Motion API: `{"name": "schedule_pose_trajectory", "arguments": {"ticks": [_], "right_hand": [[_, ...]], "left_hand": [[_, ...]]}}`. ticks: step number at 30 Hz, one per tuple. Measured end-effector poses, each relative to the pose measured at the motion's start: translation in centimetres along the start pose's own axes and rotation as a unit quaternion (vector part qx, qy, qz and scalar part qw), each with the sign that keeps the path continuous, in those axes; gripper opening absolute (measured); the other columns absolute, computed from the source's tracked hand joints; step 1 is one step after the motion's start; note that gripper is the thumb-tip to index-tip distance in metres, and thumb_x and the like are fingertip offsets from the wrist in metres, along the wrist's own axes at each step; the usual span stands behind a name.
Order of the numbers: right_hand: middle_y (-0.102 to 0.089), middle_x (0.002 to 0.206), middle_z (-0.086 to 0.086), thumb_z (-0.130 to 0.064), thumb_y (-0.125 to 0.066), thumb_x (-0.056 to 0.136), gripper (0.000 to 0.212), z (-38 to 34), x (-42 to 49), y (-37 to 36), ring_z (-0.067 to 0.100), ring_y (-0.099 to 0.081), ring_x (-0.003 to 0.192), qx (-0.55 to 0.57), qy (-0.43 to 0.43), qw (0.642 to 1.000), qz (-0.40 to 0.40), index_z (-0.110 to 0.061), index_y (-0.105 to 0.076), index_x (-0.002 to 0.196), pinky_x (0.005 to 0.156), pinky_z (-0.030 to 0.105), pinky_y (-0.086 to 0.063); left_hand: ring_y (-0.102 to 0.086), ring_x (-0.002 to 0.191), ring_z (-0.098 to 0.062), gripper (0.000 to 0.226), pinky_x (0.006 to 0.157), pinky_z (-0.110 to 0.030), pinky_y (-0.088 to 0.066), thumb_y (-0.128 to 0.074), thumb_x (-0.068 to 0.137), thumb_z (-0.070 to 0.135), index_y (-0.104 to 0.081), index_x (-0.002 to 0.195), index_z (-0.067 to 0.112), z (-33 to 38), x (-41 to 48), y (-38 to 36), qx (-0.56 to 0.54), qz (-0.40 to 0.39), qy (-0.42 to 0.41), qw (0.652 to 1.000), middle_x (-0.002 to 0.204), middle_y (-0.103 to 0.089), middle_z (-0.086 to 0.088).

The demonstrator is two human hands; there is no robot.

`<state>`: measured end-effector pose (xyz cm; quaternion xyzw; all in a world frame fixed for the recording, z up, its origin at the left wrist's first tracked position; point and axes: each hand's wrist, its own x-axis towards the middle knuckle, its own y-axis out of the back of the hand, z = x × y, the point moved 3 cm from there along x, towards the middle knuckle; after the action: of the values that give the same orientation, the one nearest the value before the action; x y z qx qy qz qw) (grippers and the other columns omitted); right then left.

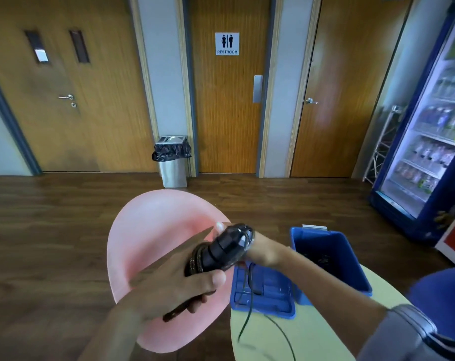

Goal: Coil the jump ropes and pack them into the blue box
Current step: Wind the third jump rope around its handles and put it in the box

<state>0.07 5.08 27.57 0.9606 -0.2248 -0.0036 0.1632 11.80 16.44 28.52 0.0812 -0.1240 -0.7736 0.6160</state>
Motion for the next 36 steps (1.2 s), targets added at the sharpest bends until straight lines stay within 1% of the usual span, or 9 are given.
{"name": "schedule_pose_trajectory", "arguments": {"ticks": [6, 11, 14, 17, 22, 24, 29, 32, 36], "right_hand": [[-0.034, 0.043, -0.007, -0.048, -0.031, 0.100, 0.048, 2.3, -1.0, -3.3, 0.012, -0.032, 0.038, 0.163, -0.103, 0.979, 0.071, -0.015, -0.048, 0.069, 0.041, 0.021, -0.036], [-0.029, 0.048, -0.004, -0.052, -0.036, 0.098, 0.053, 5.8, -4.6, -6.8, 0.014, -0.034, 0.039, 0.225, -0.242, 0.941, 0.078, -0.019, -0.052, 0.060, 0.055, 0.032, -0.037], [-0.038, 0.042, -0.006, -0.042, -0.042, 0.098, 0.045, 5.2, -7.0, -5.1, 0.005, -0.038, 0.038, 0.006, -0.277, 0.950, 0.145, -0.021, -0.053, 0.060, 0.053, 0.031, -0.036], [-0.054, 0.053, -0.013, -0.041, -0.042, 0.098, 0.040, 0.8, -8.6, -2.7, 0.004, -0.047, 0.050, -0.234, -0.184, 0.936, 0.188, -0.024, -0.057, 0.065, 0.055, 0.025, -0.040], [-0.056, 0.056, 0.000, -0.046, -0.045, 0.095, 0.044, -5.2, -6.1, -1.1, 0.016, -0.050, 0.056, -0.442, -0.050, 0.889, 0.107, -0.015, -0.058, 0.066, 0.060, 0.031, -0.043], [-0.055, 0.055, 0.001, -0.044, -0.049, 0.092, 0.043, -6.5, -4.7, -0.4, 0.017, -0.048, 0.056, -0.495, -0.001, 0.866, 0.073, -0.015, -0.058, 0.063, 0.056, 0.029, -0.039], [-0.062, 0.061, 0.000, -0.035, -0.067, 0.086, 0.026, -6.2, -2.3, 1.6, 0.006, -0.052, 0.057, -0.331, 0.015, 0.942, -0.057, -0.014, -0.061, 0.072, 0.060, 0.022, -0.039], [-0.055, 0.067, 0.021, -0.035, -0.069, 0.083, 0.031, -4.3, -1.8, 2.7, 0.022, -0.049, 0.059, -0.173, 0.003, 0.984, -0.041, -0.009, -0.053, 0.080, 0.058, 0.035, -0.038], [-0.049, 0.062, -0.006, -0.026, -0.046, 0.099, 0.035, -1.8, -2.6, 3.4, 0.005, -0.045, 0.059, -0.097, -0.003, 0.994, 0.047, -0.007, -0.051, 0.069, 0.058, 0.020, -0.039]], "left_hand": [[-0.052, 0.045, -0.020, 0.088, 0.046, -0.028, -0.043, -0.074, 0.045, 0.079, -0.060, 0.103, 0.015, 0.0, 0.1, 1.0, -0.082, 0.108, -0.046, 0.990, 0.062, -0.059, -0.007], [-0.046, 0.041, -0.020, 0.104, 0.047, -0.028, -0.043, -0.070, 0.027, 0.087, -0.054, 0.089, 0.005, -0.3, 0.7, 3.7, -0.089, 0.209, 0.045, 0.973, 0.059, -0.054, -0.012], [-0.048, 0.042, -0.019, 0.095, 0.046, -0.027, -0.042, -0.066, 0.025, 0.090, -0.053, 0.080, 0.013, -1.3, 0.5, 4.4, 0.028, 0.191, 0.126, 0.973, 0.056, -0.056, -0.006], [-0.052, 0.049, -0.005, 0.087, 0.050, -0.021, -0.044, -0.061, 0.024, 0.093, -0.057, 0.086, 0.032, -2.4, 0.8, 3.4, 0.160, 0.123, 0.158, 0.967, 0.051, -0.057, 0.012], [-0.062, 0.101, -0.007, 0.126, 0.089, -0.036, -0.053, -0.066, 0.018, 0.093, -0.041, 0.130, 0.039, -3.8, 2.7, 0.7, 0.287, 0.065, 0.182, 0.938, 0.111, -0.064, 0.017], [-0.056, 0.113, -0.009, 0.120, 0.094, -0.037, -0.050, -0.063, 0.025, 0.095, -0.039, 0.131, 0.045, -2.9, 3.4, -0.8, 0.313, 0.030, 0.134, 0.940, 0.125, -0.059, 0.017], [-0.049, 0.100, 0.002, 0.064, 0.076, -0.007, -0.038, -0.073, 0.063, 0.069, -0.047, 0.118, 0.047, 0.9, 2.3, -2.7, 0.376, -0.012, 0.053, 0.925, 0.118, -0.057, 0.019], [-0.051, 0.100, 0.001, 0.047, 0.080, -0.010, -0.040, -0.074, 0.070, 0.059, -0.053, 0.109, 0.045, 1.6, 2.1, -3.0, 0.299, -0.021, -0.011, 0.954, 0.116, -0.062, 0.010], [-0.063, 0.096, -0.008, 0.060, 0.087, -0.029, -0.049, -0.065, 0.061, 0.062, -0.048, 0.118, 0.051, 1.2, 2.2, -2.5, 0.132, 0.012, -0.056, 0.990, 0.110, -0.068, 0.006]]}}
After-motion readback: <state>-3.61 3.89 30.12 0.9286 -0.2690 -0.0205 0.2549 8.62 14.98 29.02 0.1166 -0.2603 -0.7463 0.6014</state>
